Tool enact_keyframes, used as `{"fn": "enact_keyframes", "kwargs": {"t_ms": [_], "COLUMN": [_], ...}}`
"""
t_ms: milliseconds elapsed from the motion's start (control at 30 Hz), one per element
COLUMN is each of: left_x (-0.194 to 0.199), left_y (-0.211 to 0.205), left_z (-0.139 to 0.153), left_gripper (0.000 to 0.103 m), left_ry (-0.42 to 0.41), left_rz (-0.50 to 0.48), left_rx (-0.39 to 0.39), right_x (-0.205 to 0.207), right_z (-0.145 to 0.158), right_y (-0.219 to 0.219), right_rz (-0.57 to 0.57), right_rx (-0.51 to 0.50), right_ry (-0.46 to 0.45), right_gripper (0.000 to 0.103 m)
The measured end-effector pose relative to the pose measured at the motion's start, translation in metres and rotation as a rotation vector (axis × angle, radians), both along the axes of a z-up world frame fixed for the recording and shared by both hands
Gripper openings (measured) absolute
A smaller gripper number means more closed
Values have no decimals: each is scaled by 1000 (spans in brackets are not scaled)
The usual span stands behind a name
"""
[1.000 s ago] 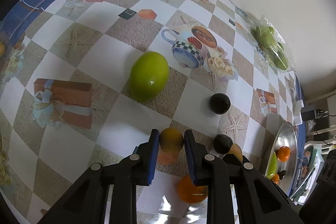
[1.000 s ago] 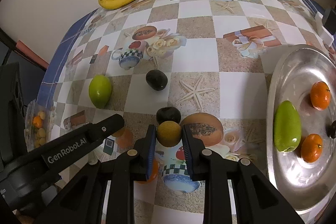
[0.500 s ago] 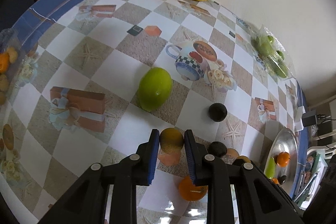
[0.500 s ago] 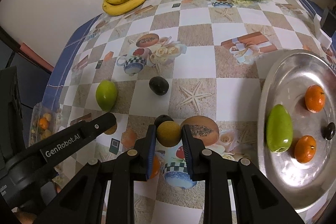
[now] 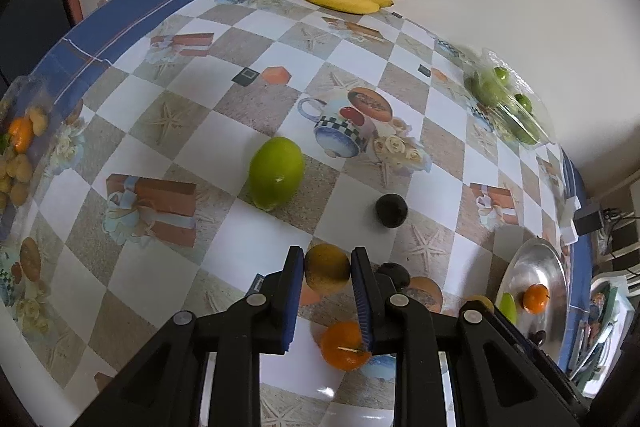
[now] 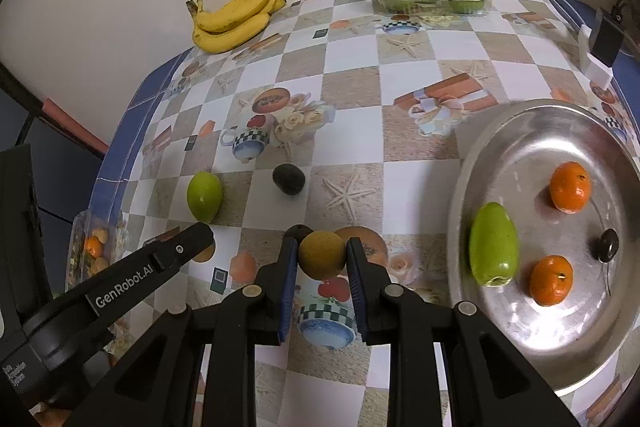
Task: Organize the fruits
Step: 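Carry the held yellow fruits with both tools over the steel bowl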
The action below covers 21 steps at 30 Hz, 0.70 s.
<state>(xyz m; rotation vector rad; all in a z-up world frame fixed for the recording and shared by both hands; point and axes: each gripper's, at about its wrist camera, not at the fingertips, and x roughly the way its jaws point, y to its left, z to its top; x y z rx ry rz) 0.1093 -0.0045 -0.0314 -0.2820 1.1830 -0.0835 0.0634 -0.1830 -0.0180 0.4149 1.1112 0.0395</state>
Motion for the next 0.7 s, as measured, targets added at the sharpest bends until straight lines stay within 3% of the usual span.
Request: {"fn": "enact_keyframes", "kwargs": {"t_ms": [267, 700], "left_x": [-7, -29], "left_y": [-29, -108], "left_z": [2, 16], "left_gripper": [26, 26], "left_ry": [-5, -52], "left_rz": [-52, -228], "left_rx": [19, 42], "right_x": [-6, -31], "right_z": [2, 1], "right_y": [-26, -99], "right_rz": [-46, -202], "right_rx": [-15, -41], "right_ry": [2, 17], "right_gripper": [26, 26]}}
